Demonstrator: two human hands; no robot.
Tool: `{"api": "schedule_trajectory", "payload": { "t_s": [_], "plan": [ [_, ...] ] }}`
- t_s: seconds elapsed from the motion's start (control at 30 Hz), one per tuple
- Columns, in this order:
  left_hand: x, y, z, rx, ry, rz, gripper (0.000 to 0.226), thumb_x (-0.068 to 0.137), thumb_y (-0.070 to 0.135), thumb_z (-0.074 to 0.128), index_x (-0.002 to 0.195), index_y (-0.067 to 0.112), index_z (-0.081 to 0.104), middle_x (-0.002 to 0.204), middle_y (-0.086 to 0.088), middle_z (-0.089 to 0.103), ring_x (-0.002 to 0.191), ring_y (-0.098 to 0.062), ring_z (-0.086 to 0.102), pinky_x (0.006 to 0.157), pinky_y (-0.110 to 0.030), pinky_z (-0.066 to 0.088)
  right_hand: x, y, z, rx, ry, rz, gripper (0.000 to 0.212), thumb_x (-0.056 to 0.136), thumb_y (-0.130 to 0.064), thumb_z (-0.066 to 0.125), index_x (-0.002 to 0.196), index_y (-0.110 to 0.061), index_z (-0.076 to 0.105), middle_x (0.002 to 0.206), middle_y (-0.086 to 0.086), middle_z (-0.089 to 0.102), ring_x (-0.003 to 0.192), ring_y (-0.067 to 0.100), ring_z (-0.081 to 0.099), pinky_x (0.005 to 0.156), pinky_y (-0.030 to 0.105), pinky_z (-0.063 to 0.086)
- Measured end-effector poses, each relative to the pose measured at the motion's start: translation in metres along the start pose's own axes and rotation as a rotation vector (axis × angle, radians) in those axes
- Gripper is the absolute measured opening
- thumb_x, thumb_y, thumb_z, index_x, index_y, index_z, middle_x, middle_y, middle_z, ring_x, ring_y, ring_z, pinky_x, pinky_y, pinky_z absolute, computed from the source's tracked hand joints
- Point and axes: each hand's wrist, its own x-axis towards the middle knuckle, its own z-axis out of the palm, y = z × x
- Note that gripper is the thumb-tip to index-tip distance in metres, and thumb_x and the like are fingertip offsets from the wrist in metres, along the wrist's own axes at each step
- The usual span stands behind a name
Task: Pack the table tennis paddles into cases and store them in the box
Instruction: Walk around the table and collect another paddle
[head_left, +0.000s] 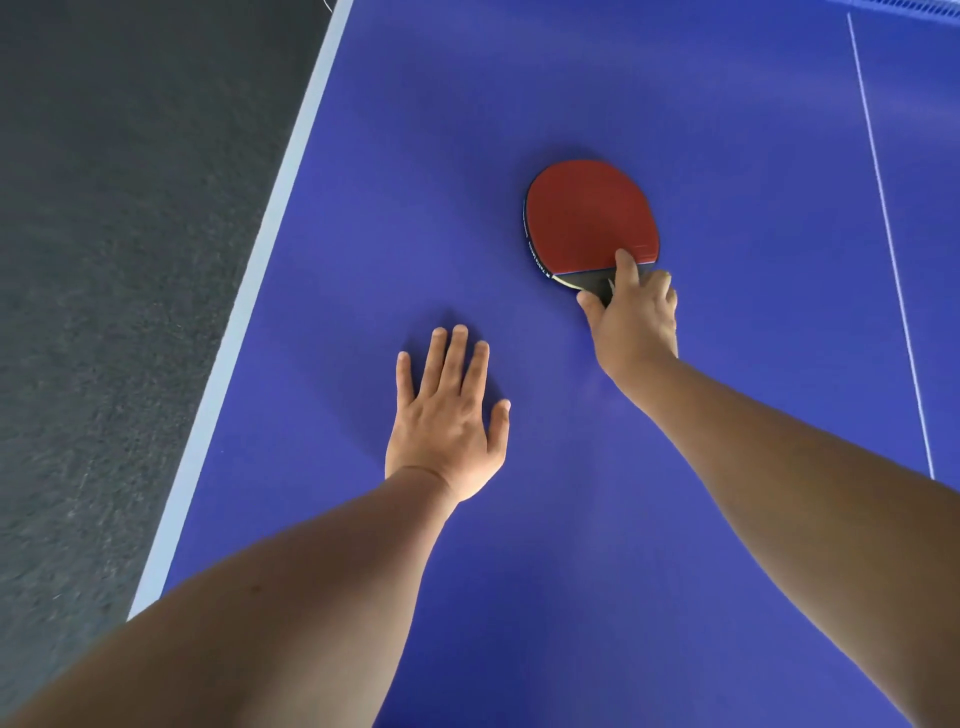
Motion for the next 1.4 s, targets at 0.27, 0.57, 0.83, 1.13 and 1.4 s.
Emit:
{"api": "schedule_trajectory", "payload": {
  "t_s": [0.27,0.57,0.83,1.13,1.4],
  "plan": [
    [0.0,-0.002,-0.001,-0.002,-0.021,-0.009,0.071,0.094,0.052,0.017,0.155,0.016,0.02,0.165,-0.006,0.011,0.153,-0.023,0.001,0.122,-0.054,0.003,-0.001,-0.01,-0.008,0.034,-0.129,0.039,0.059,0.098,-0.017,0.049,0.149,-0.016,0.02,0.123,0.023,0.046,0.095,0.039,0.055,0.073,0.041,0.044],
    [-0.009,-0.001,-0.009,-0.04,-0.064,-0.02,0.066,0.099,0.046,0.029,0.156,0.014,0.019,0.165,-0.005,0.009,0.153,-0.022,0.0,0.123,-0.048,0.001,-0.103,0.023,-0.024,0.236,-0.146,0.151,0.078,0.096,-0.026,0.058,0.154,-0.015,0.006,0.113,0.014,0.061,0.102,0.035,0.061,0.075,0.04,0.05],
    [-0.13,-0.006,-0.024,-0.189,-0.144,-0.058,0.063,0.102,0.044,0.032,0.156,0.015,0.017,0.165,-0.005,0.009,0.153,-0.021,-0.001,0.124,-0.043,-0.002,-0.237,0.054,-0.019,0.374,-0.232,0.395,0.032,0.092,-0.037,0.063,0.105,-0.01,0.054,0.091,0.004,0.062,0.066,0.018,0.051,0.055,0.029,0.038],
    [-0.279,-0.028,-0.043,-0.241,-0.144,-0.079,0.061,0.102,0.043,0.037,0.155,0.015,0.025,0.164,-0.008,0.017,0.153,-0.023,0.004,0.123,-0.044,0.0,-0.386,0.049,-0.014,0.429,-0.284,0.406,0.037,0.092,-0.039,0.062,0.108,-0.009,0.049,0.088,0.002,0.062,0.07,0.023,0.058,0.05,0.028,0.037],
    [-0.393,-0.046,-0.044,-0.248,-0.126,-0.059,0.073,0.094,0.055,0.018,0.151,0.013,0.034,0.159,-0.011,0.029,0.151,-0.027,0.018,0.122,-0.044,0.005,-0.54,0.031,0.002,0.542,-0.345,0.414,0.034,0.09,-0.045,0.064,0.102,-0.017,0.049,0.087,-0.007,0.063,0.077,0.012,0.063,0.057,0.029,0.047]
  ]
}}
